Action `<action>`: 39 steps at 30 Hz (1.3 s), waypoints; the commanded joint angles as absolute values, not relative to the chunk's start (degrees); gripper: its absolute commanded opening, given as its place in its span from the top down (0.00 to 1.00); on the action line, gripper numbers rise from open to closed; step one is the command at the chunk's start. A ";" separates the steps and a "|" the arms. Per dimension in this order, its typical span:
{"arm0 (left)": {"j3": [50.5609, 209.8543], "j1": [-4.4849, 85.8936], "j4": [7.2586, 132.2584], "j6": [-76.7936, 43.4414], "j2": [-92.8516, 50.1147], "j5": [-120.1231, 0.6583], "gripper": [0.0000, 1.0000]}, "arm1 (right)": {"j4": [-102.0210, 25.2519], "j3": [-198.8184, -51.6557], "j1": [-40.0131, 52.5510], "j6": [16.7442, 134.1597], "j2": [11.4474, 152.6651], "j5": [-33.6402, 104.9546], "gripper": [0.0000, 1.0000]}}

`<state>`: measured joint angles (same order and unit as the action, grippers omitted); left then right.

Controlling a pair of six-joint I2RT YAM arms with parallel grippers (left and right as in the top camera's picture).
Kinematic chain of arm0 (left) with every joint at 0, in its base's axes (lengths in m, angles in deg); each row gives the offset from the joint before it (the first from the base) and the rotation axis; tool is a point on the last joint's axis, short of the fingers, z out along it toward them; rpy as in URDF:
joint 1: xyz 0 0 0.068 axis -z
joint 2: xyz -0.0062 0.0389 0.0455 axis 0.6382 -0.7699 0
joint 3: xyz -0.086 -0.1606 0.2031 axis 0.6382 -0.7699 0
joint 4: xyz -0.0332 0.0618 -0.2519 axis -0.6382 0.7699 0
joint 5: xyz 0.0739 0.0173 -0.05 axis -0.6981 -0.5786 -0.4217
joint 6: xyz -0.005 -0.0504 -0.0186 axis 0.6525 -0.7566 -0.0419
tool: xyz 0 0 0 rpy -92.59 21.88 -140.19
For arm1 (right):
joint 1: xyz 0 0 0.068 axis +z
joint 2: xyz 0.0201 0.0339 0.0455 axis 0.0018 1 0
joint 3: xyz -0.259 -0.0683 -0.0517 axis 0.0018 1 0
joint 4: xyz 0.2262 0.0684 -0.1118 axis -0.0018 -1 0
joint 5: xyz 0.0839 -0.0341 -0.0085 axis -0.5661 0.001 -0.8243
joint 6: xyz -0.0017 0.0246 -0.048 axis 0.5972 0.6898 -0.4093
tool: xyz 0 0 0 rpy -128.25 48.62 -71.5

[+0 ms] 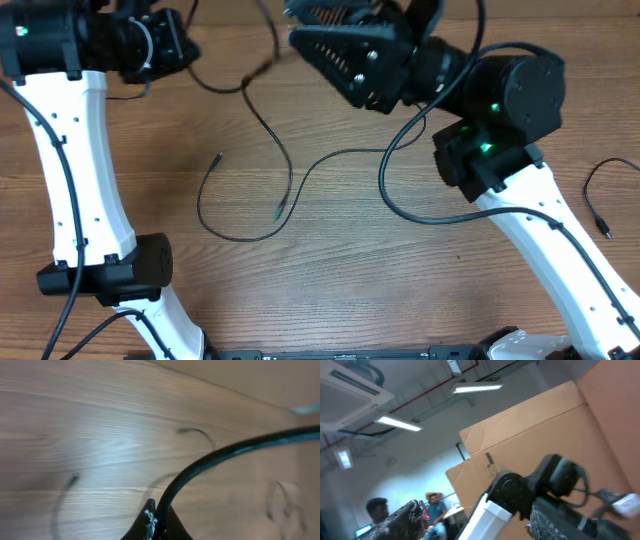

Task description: Untangle cables

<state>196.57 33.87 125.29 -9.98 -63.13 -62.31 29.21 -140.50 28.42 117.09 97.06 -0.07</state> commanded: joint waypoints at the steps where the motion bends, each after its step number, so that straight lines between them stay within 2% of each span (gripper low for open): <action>1: 196.67 31.80 125.33 -11.35 -63.69 -72.34 0.96 | 29.49 -141.47 26.72 118.90 96.16 -0.81 0.34; 4: 196.67 30.38 125.90 -12.01 -63.72 -71.71 0.96 | 29.25 -141.47 25.34 119.47 96.16 -1.69 0.34; 8: 196.67 30.22 126.62 -11.94 -63.72 -65.61 0.96 | 22.76 -141.47 24.73 119.32 96.16 -1.86 0.27; 10: 196.67 30.55 126.27 -11.97 -63.72 -65.22 0.96 | 19.18 -141.47 24.73 118.03 96.16 -2.08 0.28; 12: 196.67 30.79 126.20 -11.94 -63.72 -62.60 0.96 | 15.85 -141.47 24.73 116.50 96.16 -3.00 0.20; 14: 196.67 30.86 126.14 -11.62 -63.72 -57.31 0.96 | 9.95 -141.47 24.73 113.99 96.16 -3.46 0.04; 15: 196.67 30.86 126.05 -11.14 -63.72 -54.51 0.96 | 6.98 -141.47 24.73 112.54 96.19 -3.50 0.00; 19: 196.67 31.23 125.29 -10.15 -63.72 -41.44 0.96 | -3.71 -141.47 24.73 107.56 96.19 -3.30 0.00; 27: 196.67 31.51 121.22 -9.15 -63.59 -16.67 0.96 | -14.48 -141.47 24.81 106.36 96.23 -3.32 0.00; 34: 196.67 33.87 118.86 -9.56 -63.59 -13.33 0.96 | -15.55 -141.47 26.56 106.38 96.23 1.16 0.00; 39: 196.67 35.19 113.88 -14.24 -63.59 -12.87 0.96 | -21.76 -141.44 28.14 105.94 96.23 6.82 0.00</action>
<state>196.57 34.53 115.58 -11.31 -63.28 -16.17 -20.36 -140.83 27.35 106.77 96.84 2.18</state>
